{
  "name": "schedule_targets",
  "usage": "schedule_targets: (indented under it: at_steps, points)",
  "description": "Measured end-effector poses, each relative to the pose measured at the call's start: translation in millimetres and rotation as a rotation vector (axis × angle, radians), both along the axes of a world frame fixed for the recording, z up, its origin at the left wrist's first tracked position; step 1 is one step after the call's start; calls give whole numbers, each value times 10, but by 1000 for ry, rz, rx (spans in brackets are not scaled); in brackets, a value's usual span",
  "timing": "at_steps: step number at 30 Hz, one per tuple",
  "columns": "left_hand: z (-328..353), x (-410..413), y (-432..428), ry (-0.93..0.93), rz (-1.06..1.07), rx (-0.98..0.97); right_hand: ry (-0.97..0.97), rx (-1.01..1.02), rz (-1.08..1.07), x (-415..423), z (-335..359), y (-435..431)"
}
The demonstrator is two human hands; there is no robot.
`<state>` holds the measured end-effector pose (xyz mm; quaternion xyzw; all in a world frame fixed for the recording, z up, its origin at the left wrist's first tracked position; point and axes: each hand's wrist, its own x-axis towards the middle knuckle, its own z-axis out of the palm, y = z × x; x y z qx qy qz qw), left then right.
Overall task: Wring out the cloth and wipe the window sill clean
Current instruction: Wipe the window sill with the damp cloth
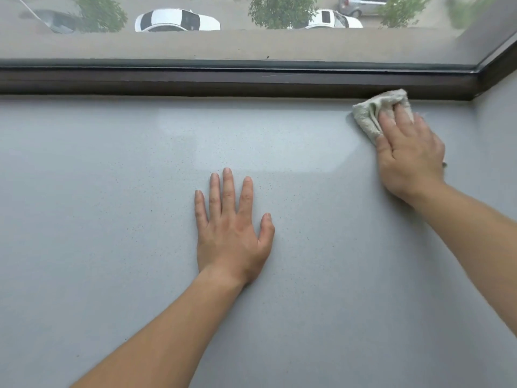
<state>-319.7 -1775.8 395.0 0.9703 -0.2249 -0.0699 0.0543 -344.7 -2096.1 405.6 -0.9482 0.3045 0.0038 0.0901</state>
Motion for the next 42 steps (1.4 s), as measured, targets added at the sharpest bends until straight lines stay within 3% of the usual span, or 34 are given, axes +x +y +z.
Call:
schedule_targets:
  at_steps: [3, 6, 8, 11, 14, 17, 20, 23, 25, 27, 30, 33, 36, 39, 42]
  points:
    - [19, -5, -4, 12, -2, 3, -24, 2, -75, -103, -38, 517]
    - [35, -17, 5, 26, -7, 11, 26, 18, 253, -511, 8, 617]
    - [41, -16, 14, 28, -8, 13, 56, 25, 332, -604, 43, 316]
    - [52, -6, 17, 31, -4, 0, 47, 28, 109, -477, 3, 102]
    - [57, 0, 30, 41, -4, -45, 25, -2, -26, -503, -12, 514]
    - [103, 16, 49, 111, 7, -136, 27, 8, 208, -923, 5, 811]
    - [161, -160, 55, 149, -19, -186, 44, 42, 387, -1090, 42, 482]
    - [206, -688, 85, 102, -109, -220, 23, 19, 221, -973, 17, 233]
    - [207, -1127, 149, 106, -135, -245, -3, 36, 37, -973, 6, 463]
    - [181, -1484, 208, 116, -125, -231, -13, 16, -10, -1174, -14, 877]
    - [110, -1754, 256, 95, -131, -135, 5, 28, 244, -1756, -3, 1356]
    - [85, -1794, 265, 55, -145, -38, 69, 58, 441, -2003, 13, 1138]
    - [95, -1808, 285, 44, -139, 7, 61, 6, 277, -1836, 26, 752]
    - [105, -1809, 308, 51, -126, 8, 44, 55, 37, -1775, 23, 949]
    - [111, -1806, 308, 59, -123, 0, -11, 30, 157, -2283, 30, 1582]
